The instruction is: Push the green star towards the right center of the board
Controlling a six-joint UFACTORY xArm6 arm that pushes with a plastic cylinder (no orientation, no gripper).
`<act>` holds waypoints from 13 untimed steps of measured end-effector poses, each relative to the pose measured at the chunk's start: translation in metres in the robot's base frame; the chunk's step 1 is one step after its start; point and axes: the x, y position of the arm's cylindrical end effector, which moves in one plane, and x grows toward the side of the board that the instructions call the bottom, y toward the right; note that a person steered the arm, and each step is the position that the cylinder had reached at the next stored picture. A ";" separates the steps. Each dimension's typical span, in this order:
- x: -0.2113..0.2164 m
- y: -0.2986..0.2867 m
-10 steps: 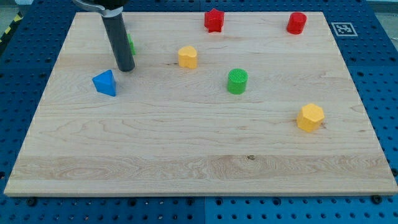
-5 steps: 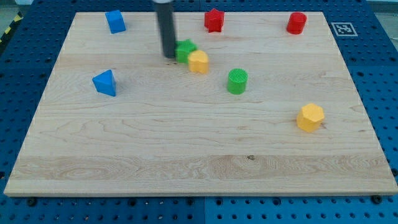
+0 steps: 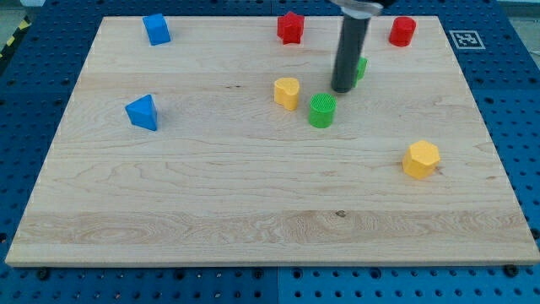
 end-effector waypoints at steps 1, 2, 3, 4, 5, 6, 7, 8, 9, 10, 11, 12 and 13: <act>-0.006 -0.053; -0.034 -0.069; -0.045 -0.031; -0.030 0.049; -0.005 0.096; -0.015 0.083; -0.048 0.086; -0.053 0.113; -0.019 0.149; 0.008 0.168; -0.004 0.163; -0.022 0.140; -0.020 0.133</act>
